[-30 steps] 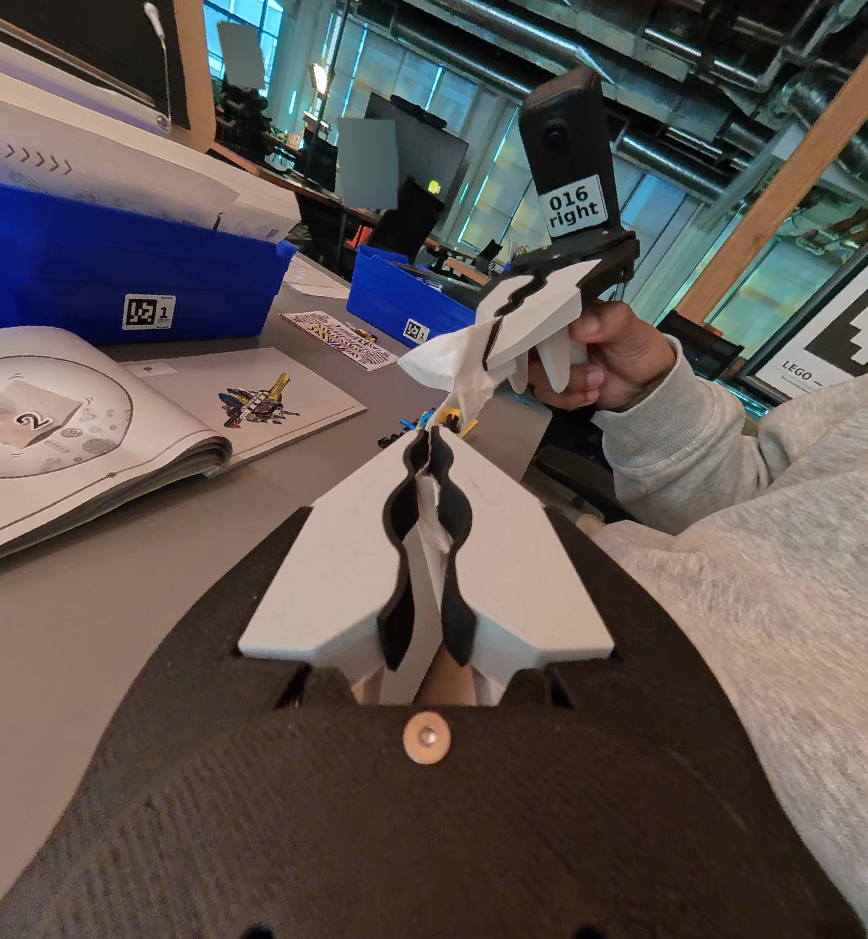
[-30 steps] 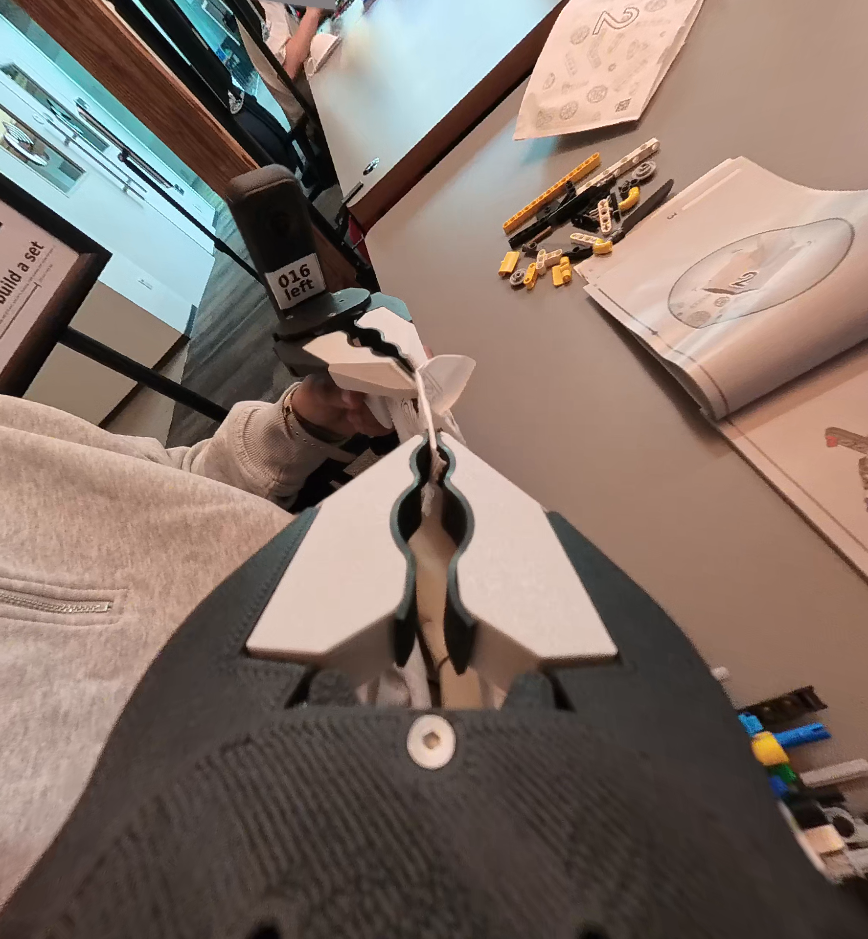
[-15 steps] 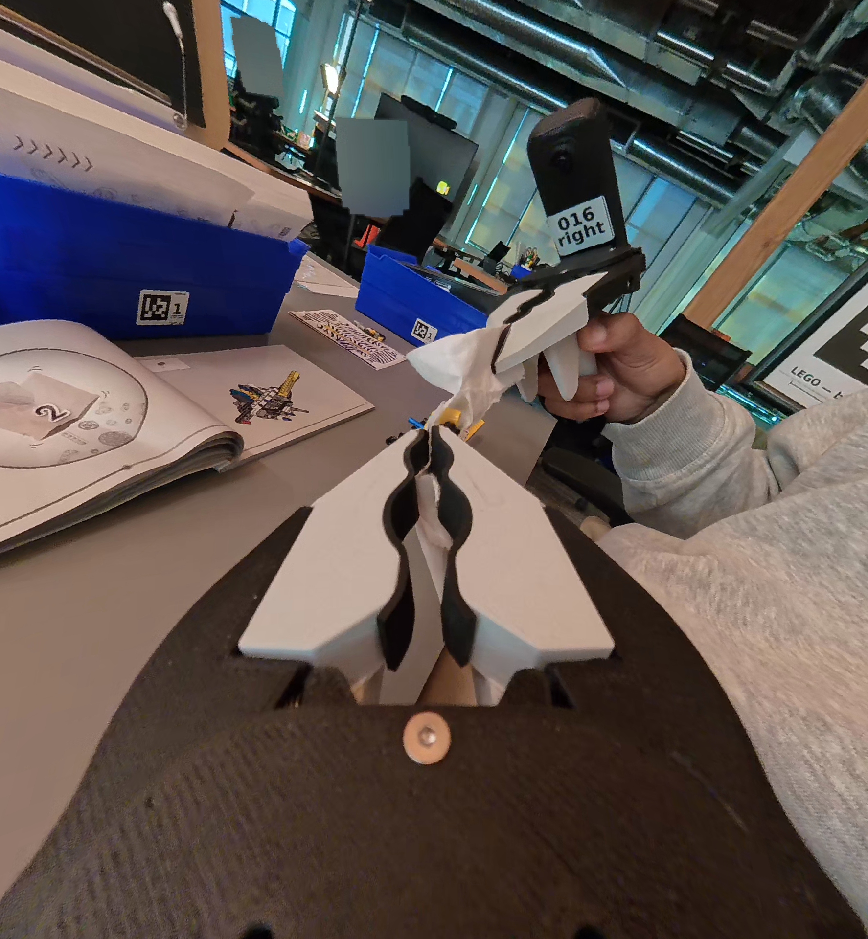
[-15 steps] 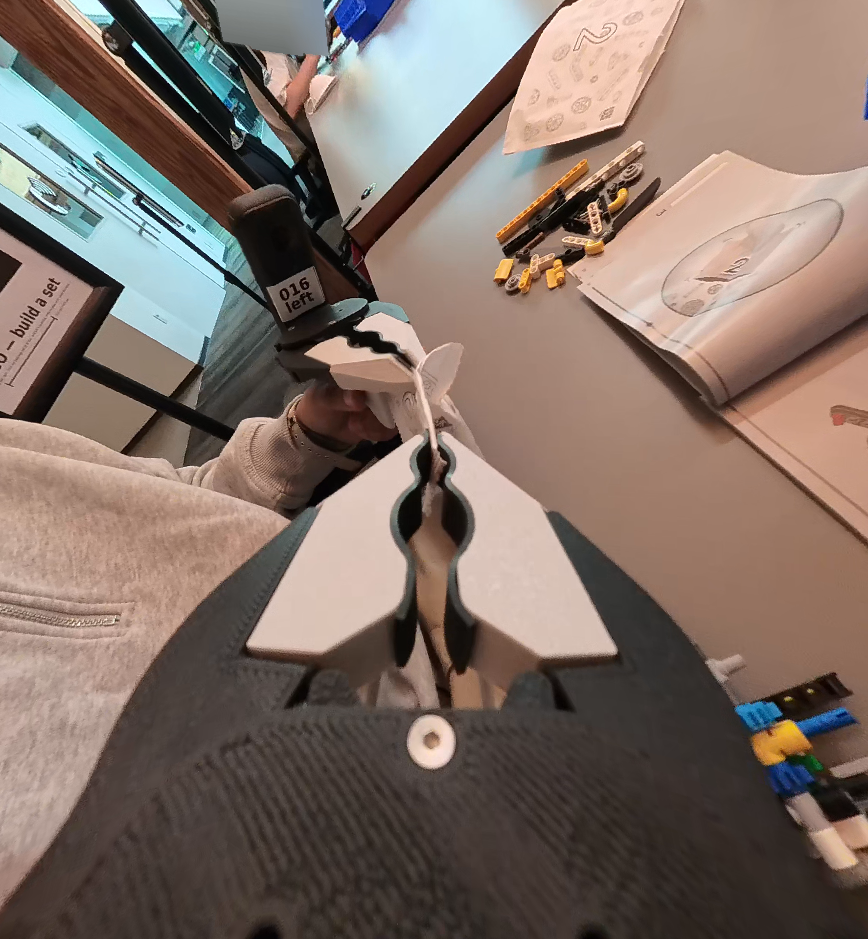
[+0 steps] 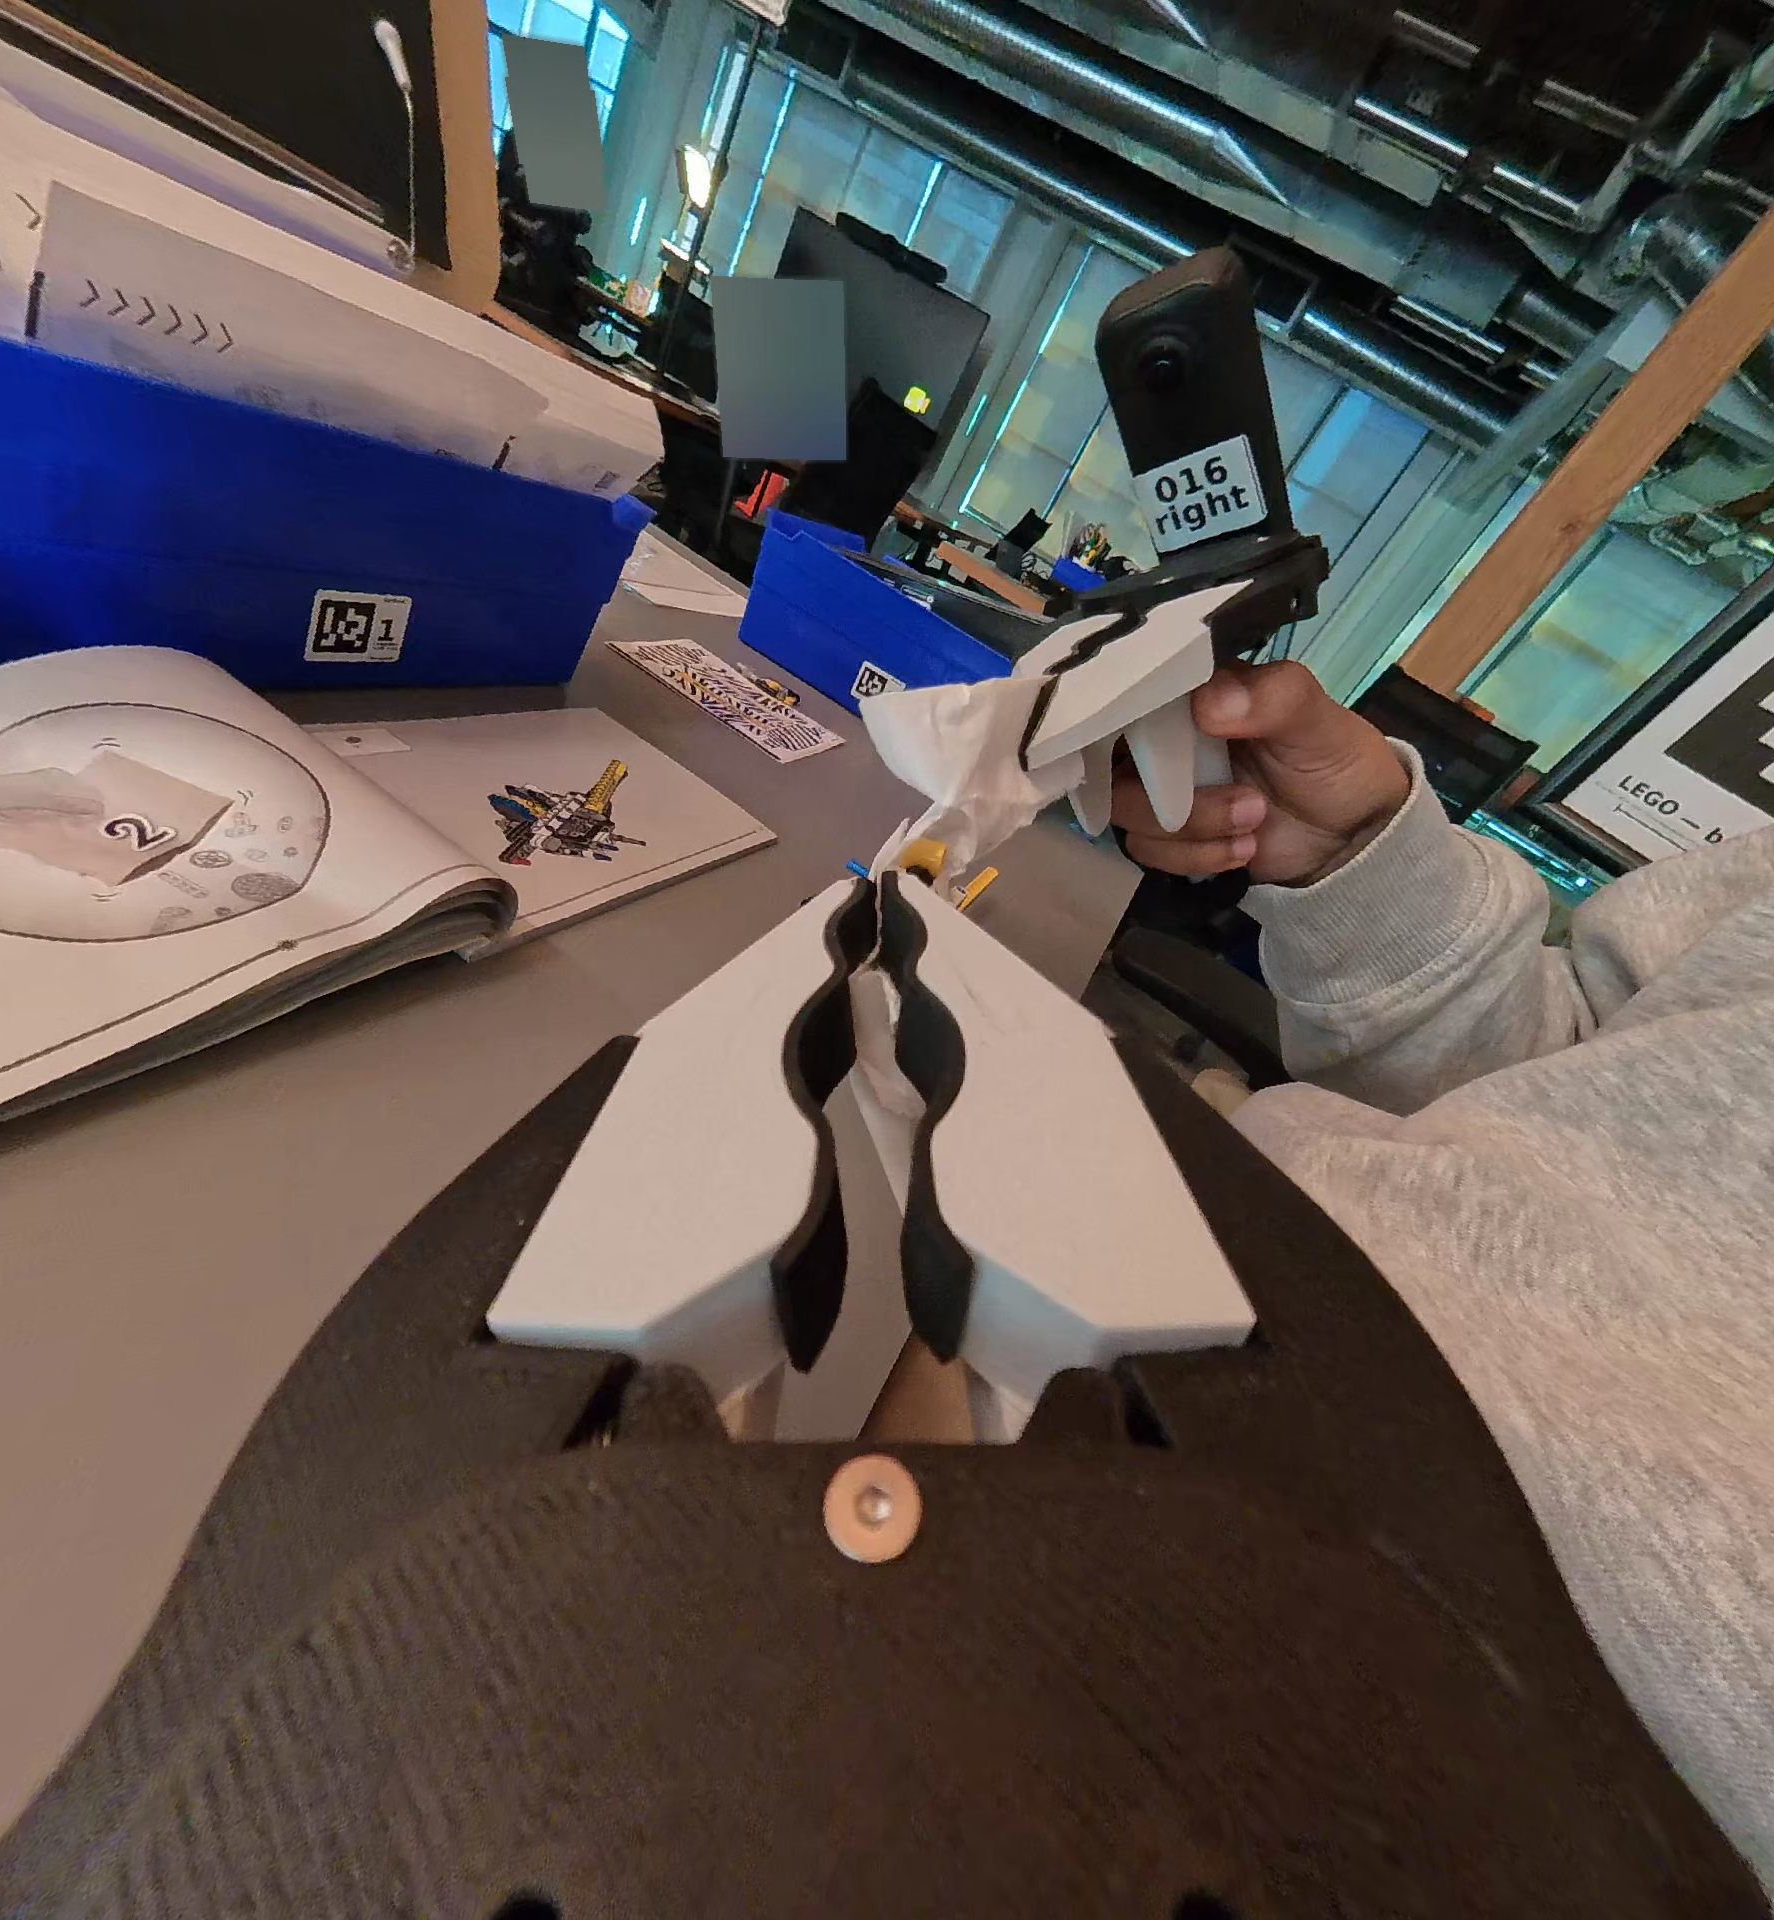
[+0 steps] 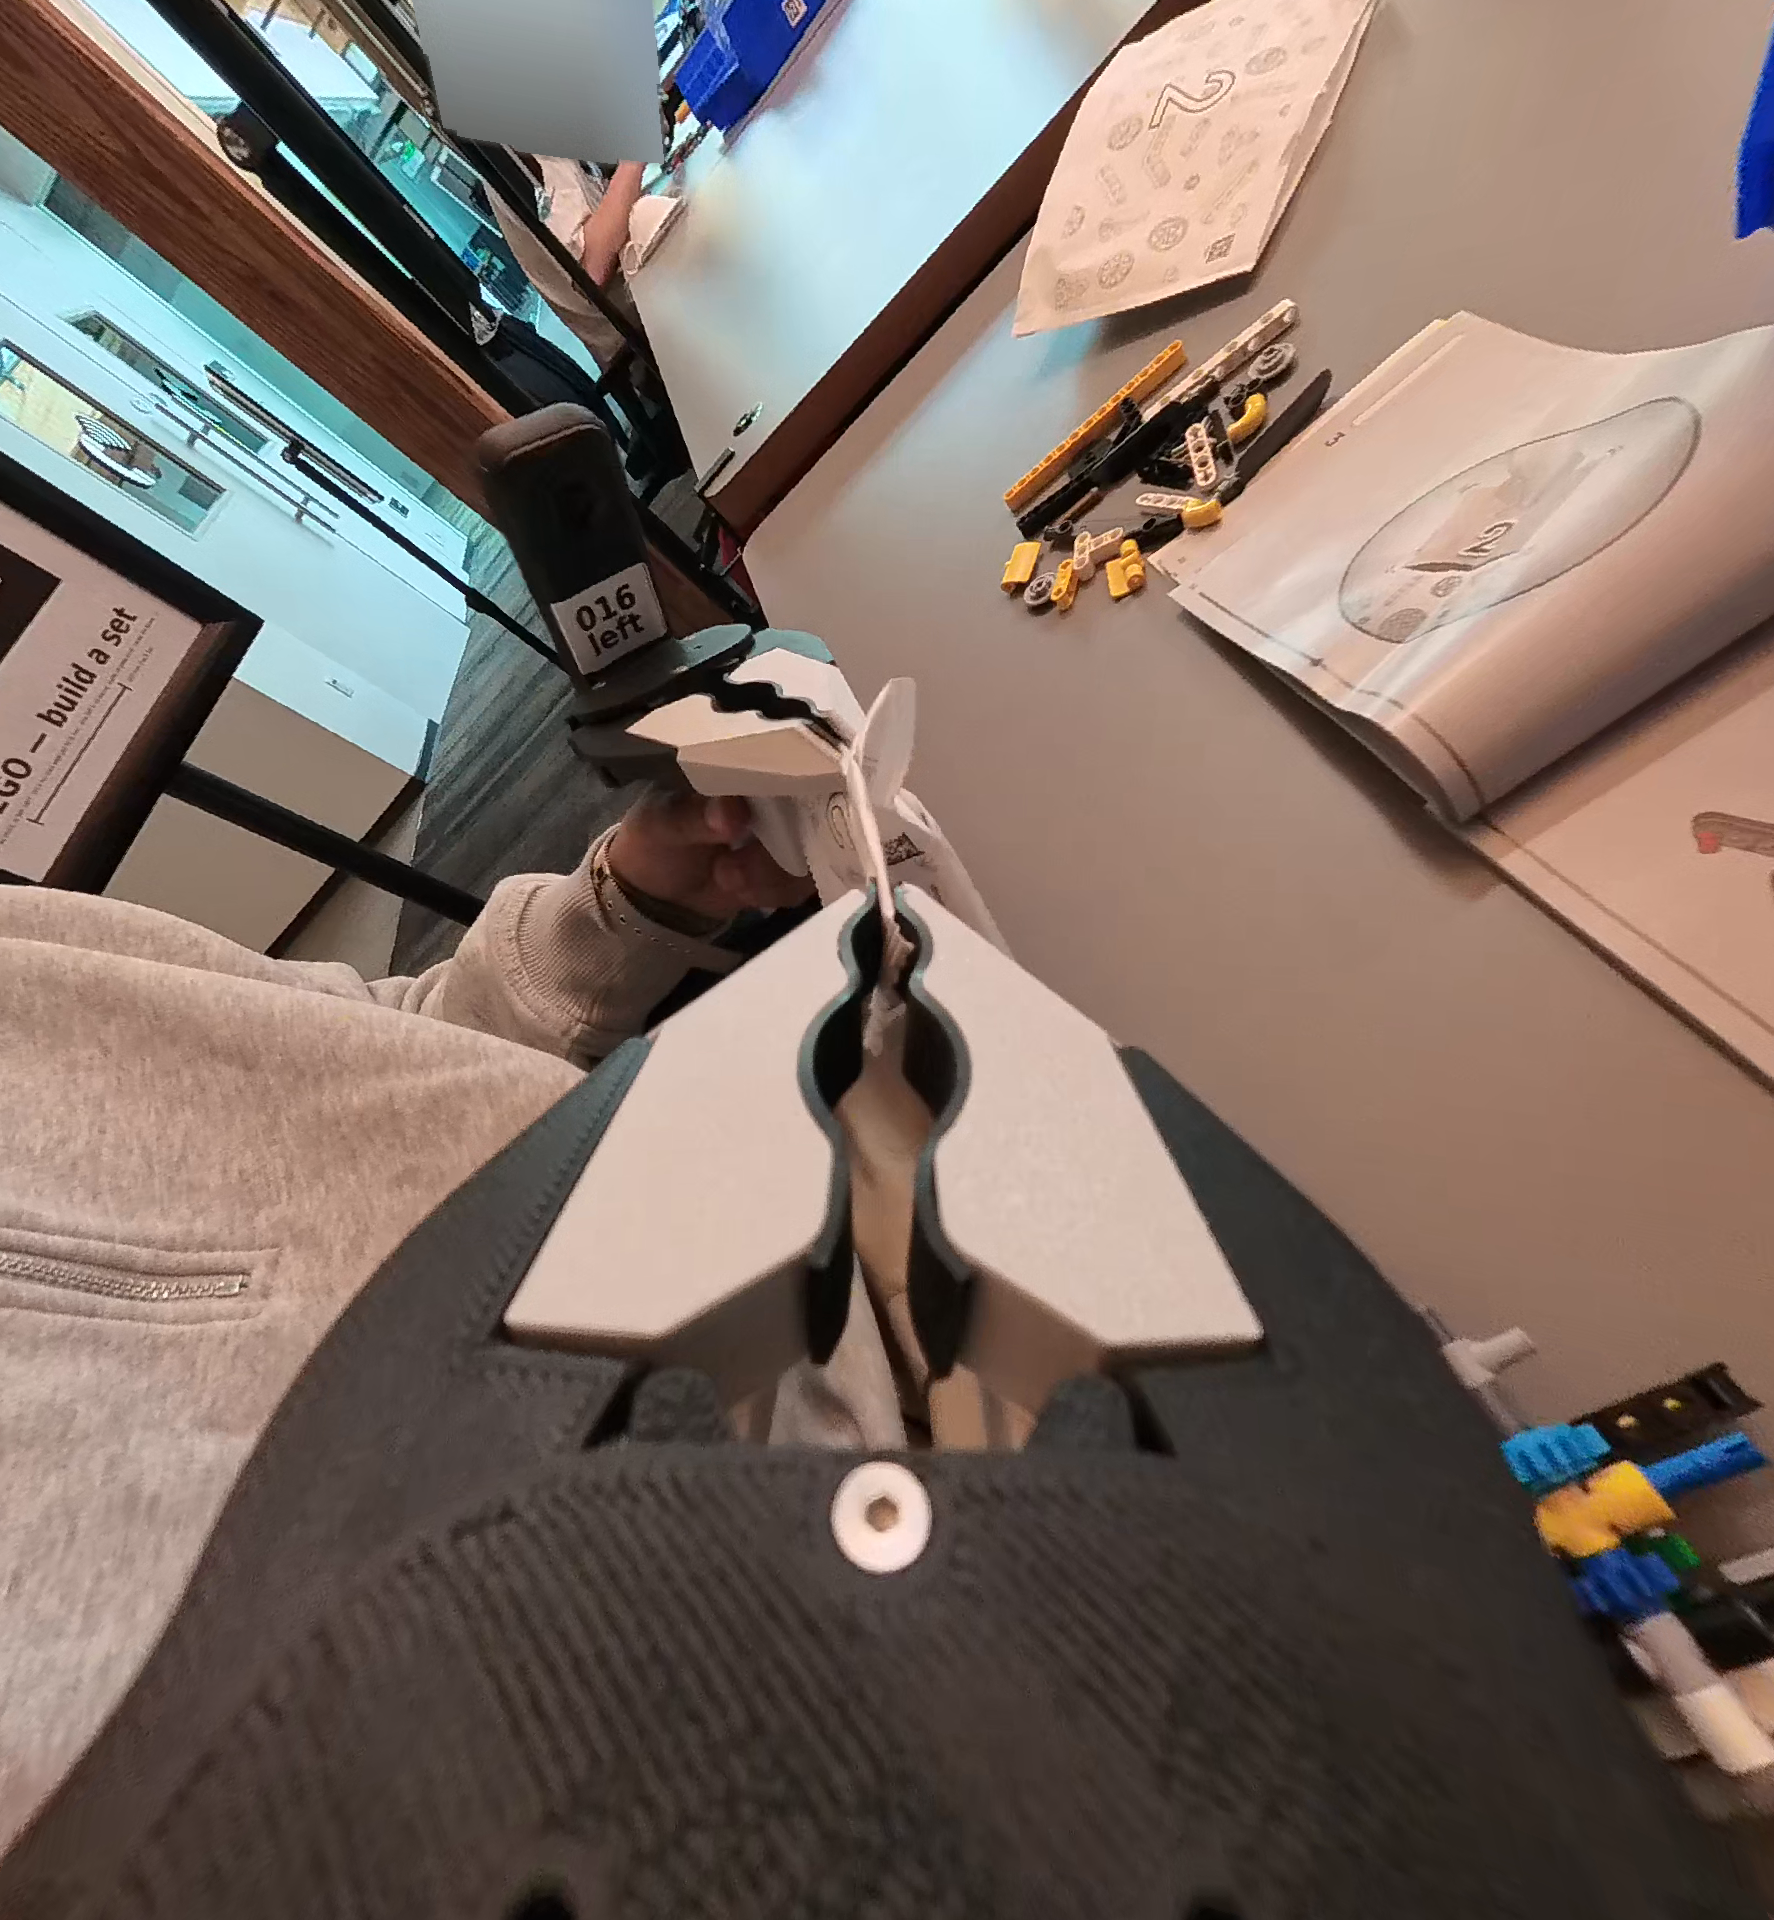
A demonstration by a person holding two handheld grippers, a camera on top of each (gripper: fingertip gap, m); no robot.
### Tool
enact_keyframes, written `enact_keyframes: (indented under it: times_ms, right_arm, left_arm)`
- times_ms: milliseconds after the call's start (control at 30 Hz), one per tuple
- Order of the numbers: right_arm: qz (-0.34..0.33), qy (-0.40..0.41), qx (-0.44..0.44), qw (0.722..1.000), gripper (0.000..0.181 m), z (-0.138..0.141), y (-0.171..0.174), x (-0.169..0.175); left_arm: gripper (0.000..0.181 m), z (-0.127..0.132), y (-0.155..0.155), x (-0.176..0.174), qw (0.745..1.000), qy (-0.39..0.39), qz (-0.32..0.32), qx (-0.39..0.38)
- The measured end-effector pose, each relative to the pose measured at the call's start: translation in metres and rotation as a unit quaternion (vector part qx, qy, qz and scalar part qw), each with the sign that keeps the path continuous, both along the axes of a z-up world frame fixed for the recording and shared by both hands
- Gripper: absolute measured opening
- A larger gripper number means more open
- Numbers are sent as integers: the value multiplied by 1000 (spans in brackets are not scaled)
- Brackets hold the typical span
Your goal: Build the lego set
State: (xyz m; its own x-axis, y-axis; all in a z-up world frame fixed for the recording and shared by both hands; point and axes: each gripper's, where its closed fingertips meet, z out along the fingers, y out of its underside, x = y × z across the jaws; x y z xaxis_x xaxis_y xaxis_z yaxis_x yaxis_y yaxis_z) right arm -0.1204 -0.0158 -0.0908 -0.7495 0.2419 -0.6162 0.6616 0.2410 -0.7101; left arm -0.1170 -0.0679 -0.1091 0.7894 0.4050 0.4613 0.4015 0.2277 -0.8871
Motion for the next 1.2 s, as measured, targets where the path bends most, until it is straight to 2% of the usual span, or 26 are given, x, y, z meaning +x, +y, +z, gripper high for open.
enact_keyframes:
  times_ms: [167, 300, 367, 500, 667, 800, 867, 967, 1033, 1067, 1200]
  right_arm:
    - [2, -5, -8, 1000, 0, 1, -1, 0]
    - [12, -15, -39, 999, 0, 10, -6, 3]
    - [16, -9, -41, 999, 0, 13, -10, 2]
    - [22, -7, -63, 998, 0, 22, -19, -1]
    - [26, -5, -90, 996, 0, 34, -26, -5]
    - [30, -11, -141, 989, 0, 55, -32, -4]
    - [28, -6, -152, 988, 0, 61, -34, -4]
    - [24, -1, -171, 985, 0, 67, -40, -3]
    - [28, -2, -177, 984, 0, 66, -45, 0]
    - [31, -2, -174, 984, 0, 64, -48, 2]
    - [31, -10, -180, 983, 0, 62, -50, 3]
  left_arm:
    - [0, 2, -1, 1, 1000, 5, -4, 5]
    - [0, 13, -3, 8, 998, 24, -23, 45]
    - [29, 18, -3, 12, 997, 26, -36, 69]
    - [60, 14, -2, 9, 998, 14, -26, 58]
    - [74, 1, 4, 3, 1000, 7, -10, 20]
    - [70, -17, 8, -4, 999, -16, 8, -30]
    - [66, -17, 11, -2, 999, -17, 0, -29]
    - [44, -6, 10, -1, 1000, 2, 8, -3]
    - [6, 4, 3, -5, 999, 11, 30, 26]
    - [1, 8, 0, -5, 999, 12, 33, 39]
    - [0, 15, -11, -7, 997, 2, 34, 70]
